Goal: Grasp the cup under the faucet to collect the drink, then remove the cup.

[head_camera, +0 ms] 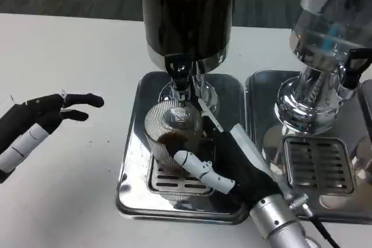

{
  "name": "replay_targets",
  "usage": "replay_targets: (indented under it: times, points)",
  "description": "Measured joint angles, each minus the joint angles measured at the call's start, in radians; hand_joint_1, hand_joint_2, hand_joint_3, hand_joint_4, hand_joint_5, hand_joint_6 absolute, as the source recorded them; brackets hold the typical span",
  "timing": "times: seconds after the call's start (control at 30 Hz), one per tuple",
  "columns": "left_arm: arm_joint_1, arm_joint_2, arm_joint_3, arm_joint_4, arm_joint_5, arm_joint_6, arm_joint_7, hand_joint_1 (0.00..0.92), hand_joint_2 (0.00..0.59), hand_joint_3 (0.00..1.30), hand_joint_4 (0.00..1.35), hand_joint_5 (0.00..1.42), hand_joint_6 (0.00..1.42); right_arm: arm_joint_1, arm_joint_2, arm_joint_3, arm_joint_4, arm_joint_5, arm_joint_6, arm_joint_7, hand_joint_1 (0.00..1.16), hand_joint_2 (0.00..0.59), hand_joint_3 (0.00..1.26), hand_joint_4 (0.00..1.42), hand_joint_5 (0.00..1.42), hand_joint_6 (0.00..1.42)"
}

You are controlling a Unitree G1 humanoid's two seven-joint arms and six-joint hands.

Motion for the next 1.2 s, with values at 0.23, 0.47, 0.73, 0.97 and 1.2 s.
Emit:
replay_targets:
  times: [0.23,0.47,0.73,0.97,1.2]
  points:
    - [0.000,0.000,0.000,0.006,0.002,0.000,0.007,0.000,0.121,0.43,0.29,0.18,0.33,-0.014,-0.015,0.002,0.007,0.005,0.000,0.020,0.38,0.191,0.00,0.00,0.00,0.00]
    - [0.003,0.000,0.000,0.013,0.003,0.000,0.016,0.000,0.119,0.44,0.30,0.18,0.33,-0.025,-0.016,0.011,0.020,-0.001,-0.007,0.023,0.43,0.189,0.00,0.00,0.00,0.00]
    - [0.007,0.001,0.000,0.016,0.003,0.001,0.016,0.000,0.112,0.46,0.30,0.19,0.34,-0.018,-0.015,0.019,0.012,-0.044,-0.007,-0.020,0.46,0.196,0.00,0.00,0.00,0.00]
    - [0.016,0.007,0.000,0.016,0.004,0.006,0.017,0.000,0.125,0.46,0.31,0.19,0.35,-0.004,-0.012,0.024,-0.010,-0.073,0.008,-0.040,0.48,0.191,0.00,0.00,0.00,0.00]
    - [0.022,0.007,-0.003,0.016,0.005,0.016,0.023,0.000,0.141,0.46,0.32,0.19,0.35,0.007,-0.002,0.032,-0.020,-0.074,0.015,-0.045,0.52,0.194,0.00,0.00,0.00,0.09]
